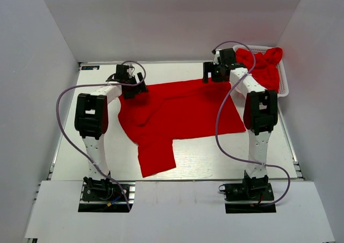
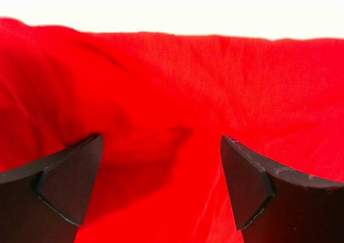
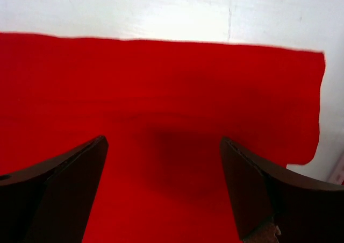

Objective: Fold and stack the t-shirts
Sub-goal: Fold the flattened tshirt in 1/3 of the way

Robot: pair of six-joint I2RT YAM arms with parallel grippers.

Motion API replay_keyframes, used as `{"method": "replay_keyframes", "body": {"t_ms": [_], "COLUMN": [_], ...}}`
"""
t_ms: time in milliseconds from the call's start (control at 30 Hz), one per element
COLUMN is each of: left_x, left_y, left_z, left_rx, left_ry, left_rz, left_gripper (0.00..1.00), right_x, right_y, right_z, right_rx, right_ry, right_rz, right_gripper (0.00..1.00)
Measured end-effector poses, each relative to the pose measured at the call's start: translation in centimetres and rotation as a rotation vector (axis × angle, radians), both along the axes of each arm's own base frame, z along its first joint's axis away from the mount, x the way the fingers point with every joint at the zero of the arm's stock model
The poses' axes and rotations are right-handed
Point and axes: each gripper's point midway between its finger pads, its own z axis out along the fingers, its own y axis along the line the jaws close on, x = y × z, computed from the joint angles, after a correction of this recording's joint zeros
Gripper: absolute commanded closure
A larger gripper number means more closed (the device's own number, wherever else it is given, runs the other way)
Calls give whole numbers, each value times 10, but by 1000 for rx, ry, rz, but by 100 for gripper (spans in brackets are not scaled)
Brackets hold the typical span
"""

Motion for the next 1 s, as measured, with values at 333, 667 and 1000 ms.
{"method": "replay_keyframes", "body": {"t_ms": [333, 667, 1000], "left_x": [61, 102, 96], "left_y": [31, 97, 86], "left_z": [-6, -1, 35], "left_rx": [91, 111, 126], "left_ry": [-3, -66, -130], "left_rz": [106, 82, -39], "left_gripper": [0, 0, 0], "right_x": [-17, -24, 16], "right_y": [-2, 2, 19], "right_z": [-11, -10, -9], "right_rx": [6, 6, -28], "right_ry": [91, 129, 41], "right_rz": [-34, -44, -42], "right_gripper": [10, 22, 45]}}
